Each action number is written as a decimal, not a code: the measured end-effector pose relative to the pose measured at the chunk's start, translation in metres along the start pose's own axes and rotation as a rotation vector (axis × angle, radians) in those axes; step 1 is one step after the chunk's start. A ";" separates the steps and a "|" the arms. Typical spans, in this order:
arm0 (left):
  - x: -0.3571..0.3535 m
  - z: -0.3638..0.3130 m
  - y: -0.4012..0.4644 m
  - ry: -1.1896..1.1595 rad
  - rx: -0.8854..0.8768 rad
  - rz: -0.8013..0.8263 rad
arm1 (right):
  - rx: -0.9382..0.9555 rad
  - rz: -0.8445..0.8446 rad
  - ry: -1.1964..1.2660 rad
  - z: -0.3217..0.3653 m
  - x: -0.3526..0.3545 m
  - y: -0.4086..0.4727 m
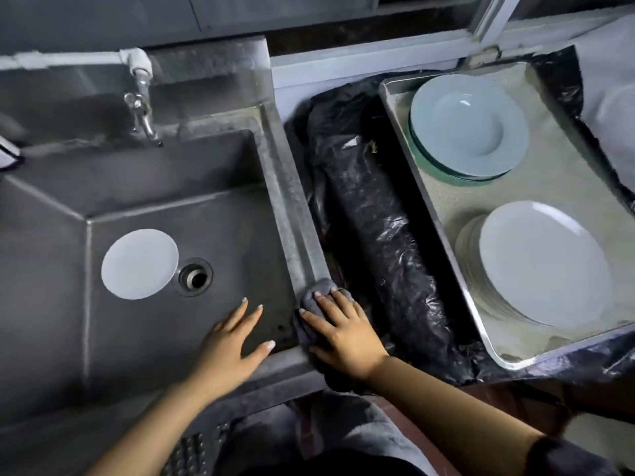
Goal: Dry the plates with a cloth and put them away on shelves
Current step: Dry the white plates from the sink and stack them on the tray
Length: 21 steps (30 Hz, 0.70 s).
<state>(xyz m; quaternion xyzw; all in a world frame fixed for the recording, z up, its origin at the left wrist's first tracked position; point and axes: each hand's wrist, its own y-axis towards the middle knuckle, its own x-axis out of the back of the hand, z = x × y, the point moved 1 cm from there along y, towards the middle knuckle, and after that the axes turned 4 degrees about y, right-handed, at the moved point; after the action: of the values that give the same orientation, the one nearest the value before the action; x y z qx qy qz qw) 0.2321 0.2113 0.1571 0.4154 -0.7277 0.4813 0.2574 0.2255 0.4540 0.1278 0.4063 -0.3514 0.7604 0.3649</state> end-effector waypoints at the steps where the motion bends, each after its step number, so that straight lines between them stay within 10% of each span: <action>1: 0.000 0.006 -0.001 -0.005 0.020 0.002 | 0.004 0.017 -0.042 0.000 0.000 0.000; 21: 0.102 0.120 0.045 0.118 0.106 -0.149 | -0.016 0.074 -0.036 0.085 0.046 0.130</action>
<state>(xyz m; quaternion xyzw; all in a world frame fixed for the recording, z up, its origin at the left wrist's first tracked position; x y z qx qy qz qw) 0.1435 0.0733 0.1660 0.4522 -0.6521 0.5222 0.3124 0.1289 0.3323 0.1728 0.4037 -0.3788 0.7632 0.3333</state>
